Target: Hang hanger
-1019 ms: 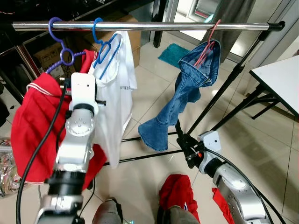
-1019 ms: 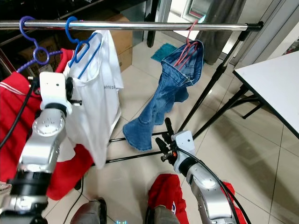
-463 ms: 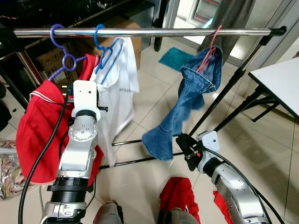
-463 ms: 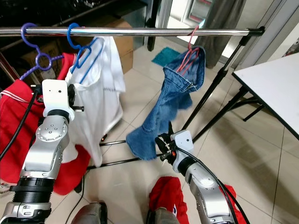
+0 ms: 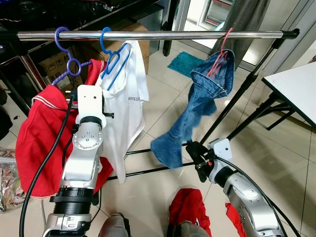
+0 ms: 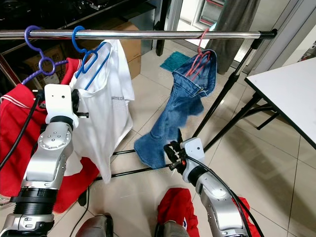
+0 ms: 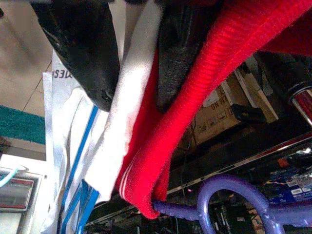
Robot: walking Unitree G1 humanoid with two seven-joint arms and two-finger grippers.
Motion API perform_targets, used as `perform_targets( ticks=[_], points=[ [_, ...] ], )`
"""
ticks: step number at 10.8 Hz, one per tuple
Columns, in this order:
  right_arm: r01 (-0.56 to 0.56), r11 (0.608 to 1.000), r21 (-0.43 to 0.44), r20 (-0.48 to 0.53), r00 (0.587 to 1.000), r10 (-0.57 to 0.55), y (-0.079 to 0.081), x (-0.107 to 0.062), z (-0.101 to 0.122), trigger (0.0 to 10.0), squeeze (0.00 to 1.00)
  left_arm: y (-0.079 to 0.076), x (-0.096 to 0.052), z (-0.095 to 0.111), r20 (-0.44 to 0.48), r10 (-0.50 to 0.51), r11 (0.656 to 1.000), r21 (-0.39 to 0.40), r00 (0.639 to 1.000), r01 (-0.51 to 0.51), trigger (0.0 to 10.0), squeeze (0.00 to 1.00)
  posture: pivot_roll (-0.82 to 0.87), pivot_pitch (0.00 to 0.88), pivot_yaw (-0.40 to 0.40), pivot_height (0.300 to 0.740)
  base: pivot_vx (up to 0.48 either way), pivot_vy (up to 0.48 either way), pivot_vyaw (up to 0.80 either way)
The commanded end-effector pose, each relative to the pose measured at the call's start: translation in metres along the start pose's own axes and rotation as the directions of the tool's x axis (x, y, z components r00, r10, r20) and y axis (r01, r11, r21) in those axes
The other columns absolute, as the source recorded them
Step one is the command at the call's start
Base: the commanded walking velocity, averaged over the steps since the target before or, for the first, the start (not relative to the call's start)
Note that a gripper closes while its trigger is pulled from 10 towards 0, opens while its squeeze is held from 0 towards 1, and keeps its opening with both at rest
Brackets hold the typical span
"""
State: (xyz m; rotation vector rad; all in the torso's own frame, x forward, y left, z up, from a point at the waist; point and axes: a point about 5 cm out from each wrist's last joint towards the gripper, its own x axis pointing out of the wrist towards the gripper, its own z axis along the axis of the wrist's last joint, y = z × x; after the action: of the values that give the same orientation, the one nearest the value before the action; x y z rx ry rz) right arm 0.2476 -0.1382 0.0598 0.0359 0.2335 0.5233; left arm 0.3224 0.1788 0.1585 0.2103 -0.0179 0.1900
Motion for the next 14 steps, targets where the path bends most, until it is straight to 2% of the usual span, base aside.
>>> perform_targets(
  ticks=[1, 2, 3, 4, 7, 8, 9, 11, 13, 14],
  points=[
    [0.022, 1.000, -0.005, 0.002, 1.000, -0.022, -0.004, -0.001, 0.000, 10.0, 0.00, -0.001, -0.003, -0.006, -0.031, 0.006, 1.000, -0.003, 1.000, -0.006, 10.0, 0.00, 0.17, 0.093, -0.070, 0.740, 0.000, 0.000, 0.00],
    [0.022, 1.000, -0.005, 0.002, 1.000, -0.022, -0.004, -0.001, 0.000, 10.0, 0.00, -0.001, -0.003, -0.006, -0.031, 0.006, 1.000, -0.003, 1.000, -0.006, 10.0, 0.00, 0.17, 0.093, -0.070, 0.740, 0.000, 0.000, 0.00],
    [0.013, 1.000, -0.001, 0.010, 1.000, -0.013, -0.002, 0.002, -0.001, 10.0, 0.00, 0.001, -0.006, -0.014, -0.065, -0.016, 1.000, -0.001, 0.998, 0.015, 10.0, 1.00, 0.18, 0.082, -0.063, 0.740, 0.000, 0.000, 0.00],
    [0.008, 1.000, 0.001, 0.012, 1.000, -0.008, -0.001, 0.003, -0.001, 10.0, 0.00, 0.002, -0.007, -0.018, -0.087, -0.034, 0.999, -0.013, 0.996, 0.033, 10.0, 0.00, 0.19, 0.084, -0.063, 0.740, 0.000, 0.000, 0.00],
    [0.009, 1.000, 0.002, 0.013, 1.000, -0.009, -0.002, 0.003, -0.002, 10.0, 0.00, -0.005, -0.009, -0.024, -0.122, -0.072, 0.995, -0.070, 0.990, 0.064, 10.0, 0.00, 0.18, 0.085, -0.063, 0.740, 0.000, 0.000, 0.00],
    [0.009, 1.000, 0.002, 0.013, 1.000, -0.009, -0.003, 0.003, -0.002, 10.0, 0.00, -0.005, -0.010, -0.024, -0.116, -0.084, 0.995, -0.064, 0.990, 0.077, 10.0, 1.00, 0.19, 0.085, -0.062, 0.740, 0.000, 0.000, 0.00],
    [0.010, 1.000, 0.002, 0.013, 1.000, -0.010, -0.003, 0.002, -0.002, 10.0, 0.00, -0.006, -0.012, -0.025, -0.112, -0.111, 0.993, -0.054, 0.988, 0.105, 10.0, 1.00, 0.19, 0.086, -0.061, 0.740, 0.000, 0.000, 0.00],
    [0.011, 1.000, 0.005, 0.011, 1.000, -0.011, -0.002, 0.002, -0.003, 10.0, 0.00, 0.000, -0.017, -0.027, -0.108, -0.098, 0.995, -0.007, 0.989, 0.098, 10.0, 1.00, 0.19, 0.091, -0.059, 0.740, 0.000, 0.000, 0.00],
    [0.007, 1.000, 0.007, 0.011, 1.000, -0.007, 0.000, 0.003, -0.004, 10.0, 0.00, 0.004, -0.018, -0.028, -0.110, -0.087, 0.996, 0.005, 0.990, 0.088, 10.0, 1.00, 0.20, 0.093, -0.059, 0.740, 0.000, 0.000, 0.00],
    [0.003, 1.000, 0.006, 0.011, 1.000, -0.003, 0.002, 0.003, -0.004, 10.0, 0.00, 0.005, -0.019, -0.028, -0.114, -0.082, 0.997, -0.001, 0.990, 0.083, 10.0, 0.00, 0.20, 0.095, -0.060, 0.740, 0.000, 0.000, 0.00]
  ],
)
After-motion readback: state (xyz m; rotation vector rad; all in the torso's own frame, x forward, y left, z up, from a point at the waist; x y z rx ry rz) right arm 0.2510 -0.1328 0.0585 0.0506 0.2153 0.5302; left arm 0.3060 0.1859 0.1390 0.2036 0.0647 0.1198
